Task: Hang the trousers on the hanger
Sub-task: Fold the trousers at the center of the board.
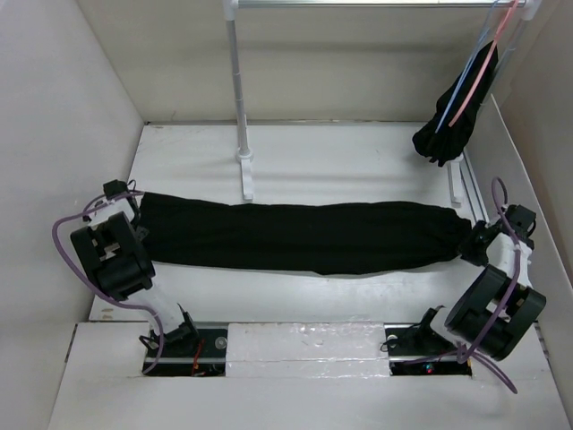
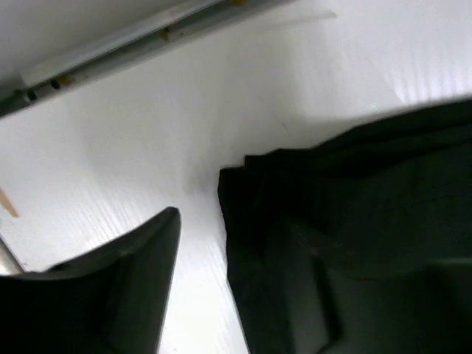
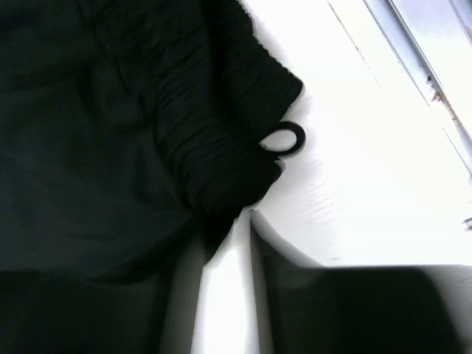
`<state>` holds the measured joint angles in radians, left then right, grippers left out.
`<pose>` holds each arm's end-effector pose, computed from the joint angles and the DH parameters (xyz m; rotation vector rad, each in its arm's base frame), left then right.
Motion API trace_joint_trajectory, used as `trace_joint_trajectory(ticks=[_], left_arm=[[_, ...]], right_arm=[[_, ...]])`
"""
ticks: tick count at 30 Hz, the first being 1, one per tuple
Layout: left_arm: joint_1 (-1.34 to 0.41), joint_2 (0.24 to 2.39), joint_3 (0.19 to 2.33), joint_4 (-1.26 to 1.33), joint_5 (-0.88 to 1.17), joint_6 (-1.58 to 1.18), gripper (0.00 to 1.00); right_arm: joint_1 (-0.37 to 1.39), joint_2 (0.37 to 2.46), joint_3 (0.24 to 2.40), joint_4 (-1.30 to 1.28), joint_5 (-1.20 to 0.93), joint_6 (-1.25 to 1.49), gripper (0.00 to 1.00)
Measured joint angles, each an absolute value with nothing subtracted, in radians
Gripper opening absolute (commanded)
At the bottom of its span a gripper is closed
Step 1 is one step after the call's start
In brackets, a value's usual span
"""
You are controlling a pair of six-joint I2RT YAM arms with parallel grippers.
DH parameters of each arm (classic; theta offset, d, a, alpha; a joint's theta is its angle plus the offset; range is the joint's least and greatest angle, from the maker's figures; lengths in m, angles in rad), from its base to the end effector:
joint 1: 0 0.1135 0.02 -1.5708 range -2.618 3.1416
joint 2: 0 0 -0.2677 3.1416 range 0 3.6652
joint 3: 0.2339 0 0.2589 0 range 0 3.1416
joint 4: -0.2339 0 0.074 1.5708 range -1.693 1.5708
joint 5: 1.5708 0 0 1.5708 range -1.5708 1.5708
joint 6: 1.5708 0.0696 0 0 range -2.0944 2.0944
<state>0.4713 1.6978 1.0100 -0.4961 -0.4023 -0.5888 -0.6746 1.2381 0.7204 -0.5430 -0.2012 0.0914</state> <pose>0.2894 0.1781 0.1377 -1.4519 2.2653 0.5163 0.2044 -0.1456 0.1699 0.9070 2.4341 0.0564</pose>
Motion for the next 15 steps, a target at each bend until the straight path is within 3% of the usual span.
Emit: trace_joint_trajectory(ticks=[1, 2, 3, 4, 7, 15], left_arm=[[0.473, 1.692, 1.011, -0.51, -0.408, -0.59, 0.7], [0.474, 1.679, 1.011, -0.518, -0.388, -0.593, 0.76], [0.475, 1.666, 1.011, -0.525, -0.374, -0.6, 0.76], [0.473, 1.651, 1.012, -0.529, -0.357, -0.61, 0.78], [0.435, 1.58, 1.025, -0.55, -0.31, -0.625, 0.78], [0.143, 1.438, 1.104, -0.497, -0.252, -0.632, 0.78]], right_arm=[[-0.683, 1.249, 0.724, -0.546, -0.207, 0.082, 0.64], [-0.686, 1.254, 0.726, -0.549, -0.22, 0.062, 0.82], [-0.702, 1.282, 0.74, -0.55, -0.219, 0.067, 0.82], [-0.713, 1.293, 0.749, -0.551, -0.233, 0.054, 0.94], [-0.72, 1.296, 0.766, -0.551, -0.263, 0.051, 1.0], [-0.726, 1.287, 0.762, -0.507, -0.321, 0.078, 1.0]])
